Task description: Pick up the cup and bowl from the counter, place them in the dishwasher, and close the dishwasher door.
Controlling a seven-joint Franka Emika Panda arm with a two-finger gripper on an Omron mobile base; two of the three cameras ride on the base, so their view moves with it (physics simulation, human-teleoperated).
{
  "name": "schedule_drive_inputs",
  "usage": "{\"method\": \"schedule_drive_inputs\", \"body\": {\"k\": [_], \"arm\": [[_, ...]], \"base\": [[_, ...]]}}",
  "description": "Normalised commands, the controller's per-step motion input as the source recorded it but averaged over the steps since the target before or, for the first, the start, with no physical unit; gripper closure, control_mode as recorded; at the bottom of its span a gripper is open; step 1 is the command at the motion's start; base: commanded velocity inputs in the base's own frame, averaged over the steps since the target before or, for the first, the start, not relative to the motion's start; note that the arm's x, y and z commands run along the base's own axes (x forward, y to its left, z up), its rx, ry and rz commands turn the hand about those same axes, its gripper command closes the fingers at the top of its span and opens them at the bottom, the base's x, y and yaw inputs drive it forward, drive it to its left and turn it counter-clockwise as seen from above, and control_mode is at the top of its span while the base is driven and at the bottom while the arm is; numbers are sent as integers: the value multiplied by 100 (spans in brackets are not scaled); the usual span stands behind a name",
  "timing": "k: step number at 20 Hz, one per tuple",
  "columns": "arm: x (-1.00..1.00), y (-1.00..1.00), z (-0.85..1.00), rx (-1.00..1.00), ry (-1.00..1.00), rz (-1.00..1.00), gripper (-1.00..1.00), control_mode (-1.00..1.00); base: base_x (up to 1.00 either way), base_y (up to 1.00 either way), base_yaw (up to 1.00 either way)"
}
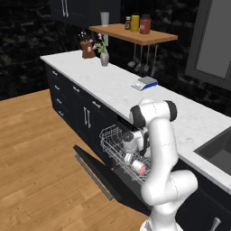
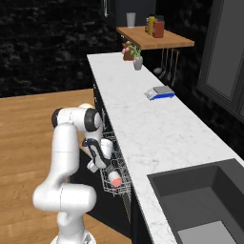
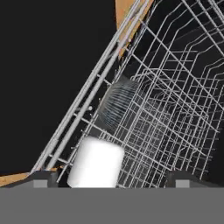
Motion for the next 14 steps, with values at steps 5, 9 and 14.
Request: {"method": "schedule_drive_inputs", "body": {"k": [5, 9, 14], "arm": [[-25, 73, 21, -10, -5, 6, -100, -100], [7, 25, -75, -4, 26, 15, -100, -100], [47, 17, -41, -9, 26, 25, -100, -100]], "base": [[0, 0, 0], [0, 0, 0], [0, 0, 0]]}}
